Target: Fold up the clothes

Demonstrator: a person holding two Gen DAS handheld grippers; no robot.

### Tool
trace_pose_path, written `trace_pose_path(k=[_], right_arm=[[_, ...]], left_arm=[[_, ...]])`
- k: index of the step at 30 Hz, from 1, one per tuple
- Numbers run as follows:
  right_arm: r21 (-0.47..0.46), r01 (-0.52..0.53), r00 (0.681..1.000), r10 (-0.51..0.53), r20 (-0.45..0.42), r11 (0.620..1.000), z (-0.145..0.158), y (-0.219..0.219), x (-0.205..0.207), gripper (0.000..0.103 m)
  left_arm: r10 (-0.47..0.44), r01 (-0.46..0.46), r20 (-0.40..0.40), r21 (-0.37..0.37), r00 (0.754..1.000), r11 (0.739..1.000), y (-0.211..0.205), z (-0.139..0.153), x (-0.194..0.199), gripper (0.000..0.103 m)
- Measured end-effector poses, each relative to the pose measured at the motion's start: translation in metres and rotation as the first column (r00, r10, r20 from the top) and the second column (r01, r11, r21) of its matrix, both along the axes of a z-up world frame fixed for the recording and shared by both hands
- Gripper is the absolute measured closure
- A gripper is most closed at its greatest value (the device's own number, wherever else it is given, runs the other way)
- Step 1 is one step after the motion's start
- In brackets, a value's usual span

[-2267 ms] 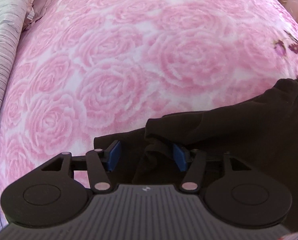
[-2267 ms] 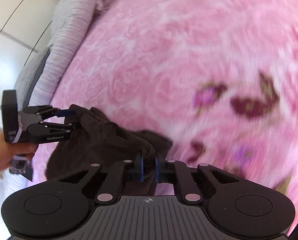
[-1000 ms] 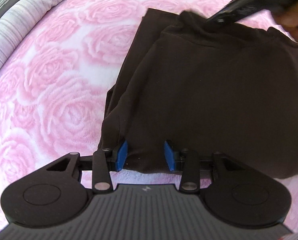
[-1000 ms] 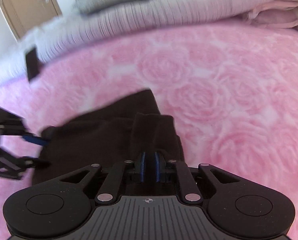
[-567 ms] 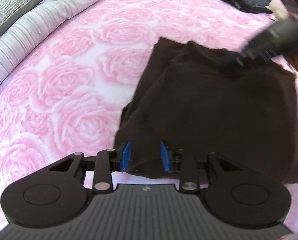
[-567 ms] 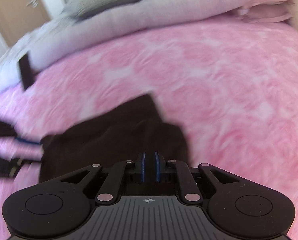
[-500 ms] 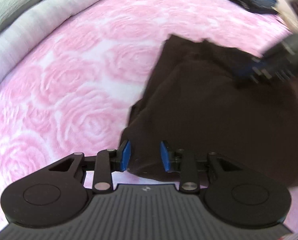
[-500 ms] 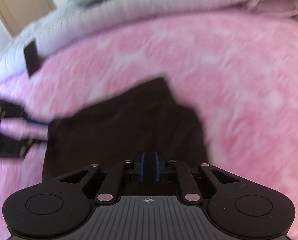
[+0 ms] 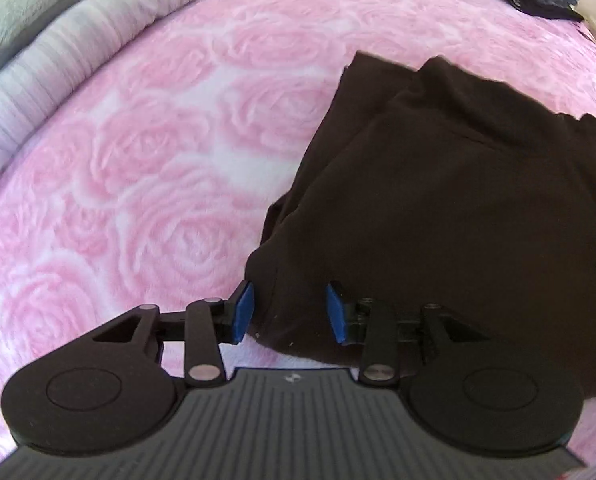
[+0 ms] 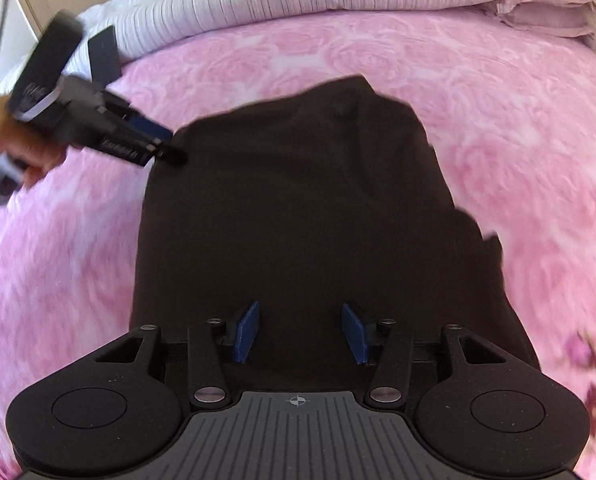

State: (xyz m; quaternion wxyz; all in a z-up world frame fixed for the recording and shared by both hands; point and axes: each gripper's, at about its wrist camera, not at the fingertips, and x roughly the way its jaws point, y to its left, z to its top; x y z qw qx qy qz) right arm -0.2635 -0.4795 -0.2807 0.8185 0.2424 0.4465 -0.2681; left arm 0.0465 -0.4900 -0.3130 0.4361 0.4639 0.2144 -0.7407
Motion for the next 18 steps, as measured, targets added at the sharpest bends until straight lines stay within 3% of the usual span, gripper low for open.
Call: trace_pose_path(k=[3, 6, 10, 12, 16, 18], right_arm=[[0.03, 0.063, 0.998, -0.064, 0.023, 0.998, 0.015, 0.008, -0.009, 0.053], [0.03, -0.001, 0.999, 0.0, 0.038, 1.0, 0.024, 0.029, -0.005, 0.053], [0.136, -0.02, 1.0, 0.022, -0.02, 0.991, -0.007, 0.043, 0.0, 0.053], [0.197, 0.042, 0.999, -0.037, -0.03, 0.98, -0.018, 0.041, -0.006, 0.053], [0.215, 0.107, 0.994, -0.101, -0.035, 0.971, -0.01, 0.042, -0.022, 0.053], [0.232, 0.21, 0.976, -0.216, 0.0, 0.95, -0.005, 0.039, -0.042, 0.053]], left_arm=[[-0.022, 0.022, 0.004, -0.002, 1.0, 1.0, 0.011, 0.003, -0.009, 0.07], [-0.06, 0.06, -0.016, 0.022, 0.998, 0.998, 0.035, 0.001, -0.022, 0.07], [-0.108, 0.111, -0.044, 0.053, 0.993, 0.992, 0.067, -0.002, -0.04, 0.071], [-0.132, 0.136, -0.058, 0.067, 0.989, 0.988, 0.082, -0.004, -0.049, 0.071], [-0.123, 0.126, -0.05, 0.065, 0.991, 0.99, 0.081, 0.0, -0.05, 0.071], [-0.162, 0.164, -0.045, 0.045, 0.986, 0.985, 0.083, 0.009, -0.055, 0.073]])
